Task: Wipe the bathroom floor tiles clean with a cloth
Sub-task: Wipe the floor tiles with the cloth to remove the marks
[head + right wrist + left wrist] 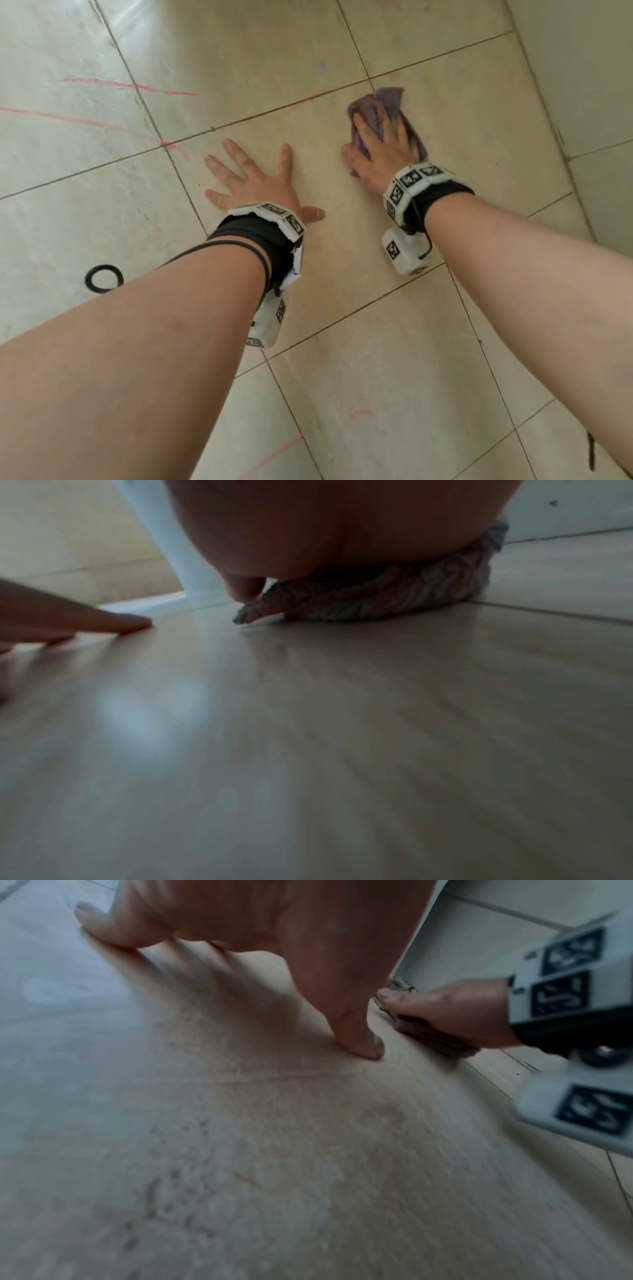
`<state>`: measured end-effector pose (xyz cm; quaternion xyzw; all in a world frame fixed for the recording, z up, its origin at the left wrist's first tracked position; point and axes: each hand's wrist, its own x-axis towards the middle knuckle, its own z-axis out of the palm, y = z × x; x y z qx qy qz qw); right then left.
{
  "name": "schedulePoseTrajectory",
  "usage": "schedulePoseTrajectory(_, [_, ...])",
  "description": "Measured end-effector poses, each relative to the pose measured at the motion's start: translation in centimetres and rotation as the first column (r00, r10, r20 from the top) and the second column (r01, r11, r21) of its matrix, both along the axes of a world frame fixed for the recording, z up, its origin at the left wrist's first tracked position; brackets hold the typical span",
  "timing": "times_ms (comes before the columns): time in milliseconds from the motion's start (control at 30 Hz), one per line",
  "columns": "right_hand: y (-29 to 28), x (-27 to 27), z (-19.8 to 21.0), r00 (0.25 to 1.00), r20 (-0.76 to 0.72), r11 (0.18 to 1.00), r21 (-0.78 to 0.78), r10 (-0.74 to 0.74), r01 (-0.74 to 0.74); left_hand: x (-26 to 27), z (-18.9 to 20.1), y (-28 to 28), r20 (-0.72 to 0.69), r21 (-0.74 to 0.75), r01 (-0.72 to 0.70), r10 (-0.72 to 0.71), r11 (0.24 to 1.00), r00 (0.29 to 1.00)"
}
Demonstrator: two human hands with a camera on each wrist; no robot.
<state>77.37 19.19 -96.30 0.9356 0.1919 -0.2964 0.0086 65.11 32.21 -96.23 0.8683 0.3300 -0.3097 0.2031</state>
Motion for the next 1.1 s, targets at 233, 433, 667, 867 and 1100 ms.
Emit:
schedulePoseTrajectory(233, [8.0, -0.1, 0.8, 0.999, -0.047, 0.999, 0.047, -0.002, 0.004, -0.1, 0.0, 0.1, 0.023, -0.012, 0.002, -0.002, 1.000, 1.000])
schedulePoseTrajectory(433, [2.1, -4.1, 0.0, 0.991, -0.053, 0.989, 0.096, 0.120, -0.115, -0.1, 0.2, 0.1, 0.011, 0.000, 0.007, -0.007, 1.000, 1.000])
schedulePoseTrajectory(667, [4.1, -0.3, -0.1, 0.998, 0.013, 0.997, 0.045, -0.066, 0.065, -0.7, 0.5, 0.5, 0.010, -0.011, 0.044, -0.044, 0.999, 0.999])
schedulePoseTrajectory(867, [4.5, -0.5, -0.3, 0.997, 0.040, 0.997, 0.019, -0.071, 0.070, -3.9, 0.7, 2.8, 0.080, 0.004, 0.181, -0.180, 0.984, 0.980])
schedulePoseTrajectory(1100, [8.2, -2.3, 0.3, 0.996, 0.027, 0.996, 0.003, -0.084, 0.084, -7.2, 0.8, 5.0, 0.102, 0.003, 0.176, -0.175, 0.984, 0.979])
